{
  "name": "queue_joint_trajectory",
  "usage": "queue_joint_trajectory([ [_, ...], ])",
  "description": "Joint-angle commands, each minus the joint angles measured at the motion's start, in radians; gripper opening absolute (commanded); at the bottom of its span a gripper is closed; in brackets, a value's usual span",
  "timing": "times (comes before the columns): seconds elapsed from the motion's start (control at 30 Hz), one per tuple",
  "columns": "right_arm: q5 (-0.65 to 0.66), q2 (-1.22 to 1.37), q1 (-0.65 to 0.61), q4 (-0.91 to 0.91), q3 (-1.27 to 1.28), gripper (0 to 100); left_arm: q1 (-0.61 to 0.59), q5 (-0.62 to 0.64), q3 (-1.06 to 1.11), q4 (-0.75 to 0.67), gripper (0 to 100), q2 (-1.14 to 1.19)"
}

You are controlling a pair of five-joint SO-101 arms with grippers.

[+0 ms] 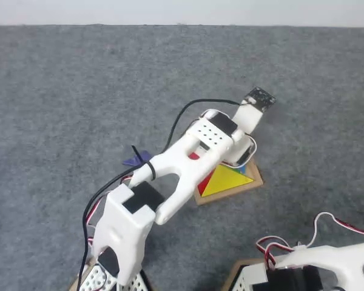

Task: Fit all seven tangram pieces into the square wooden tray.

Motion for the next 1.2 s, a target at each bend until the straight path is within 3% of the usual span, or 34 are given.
queue_joint_trajectory([
  [0.0, 0.011, -0.012, -0.01, 0.005, -0.066, 2.8, 0.04, 0.017, -0.013, -0.002, 10, -0.014],
  [0.53, 0.012, -0.012, -0.01, 0.004, -0.068, 2.8, 0.068, 0.037, -0.021, 0.02, 10, -0.017],
  [0.77, 0.012, -0.012, -0.01, 0.005, -0.068, 2.8, 0.064, 0.031, -0.027, 0.054, 10, -0.138],
  [1.17, 0.012, -0.012, -0.01, 0.005, -0.068, 2.8, 0.011, 0.028, -0.024, -0.052, 10, -0.06],
])
